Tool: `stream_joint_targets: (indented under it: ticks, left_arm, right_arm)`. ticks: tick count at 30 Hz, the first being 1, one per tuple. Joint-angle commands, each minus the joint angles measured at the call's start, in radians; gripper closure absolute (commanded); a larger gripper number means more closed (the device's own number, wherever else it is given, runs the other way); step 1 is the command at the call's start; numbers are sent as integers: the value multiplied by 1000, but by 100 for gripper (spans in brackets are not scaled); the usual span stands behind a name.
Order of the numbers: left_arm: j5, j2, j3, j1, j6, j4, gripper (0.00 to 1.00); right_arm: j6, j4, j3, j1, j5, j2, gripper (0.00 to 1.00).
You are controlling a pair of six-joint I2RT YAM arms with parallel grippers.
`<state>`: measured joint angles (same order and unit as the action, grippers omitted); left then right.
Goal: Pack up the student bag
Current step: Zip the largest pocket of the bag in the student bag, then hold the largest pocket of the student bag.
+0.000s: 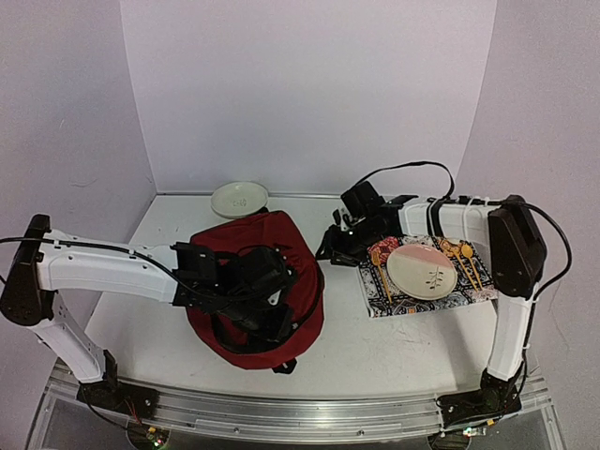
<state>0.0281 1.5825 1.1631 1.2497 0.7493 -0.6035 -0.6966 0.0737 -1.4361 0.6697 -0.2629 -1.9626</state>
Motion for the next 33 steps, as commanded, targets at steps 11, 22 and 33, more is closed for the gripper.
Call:
stream_joint_targets:
  ticks: [11,22,33]
  left_arm:
    - [-25,82,102,7,-75,-5,100]
    - [-25,65,85,7,-71,2,100]
    - [-25,35,49,8,-50,4,100]
  right_arm:
    - [-251,-50,342,211,47,332,34]
    - [-402,-257,487,284,-7,319,38]
    - [-443,-378,511,290,-43,264,63]
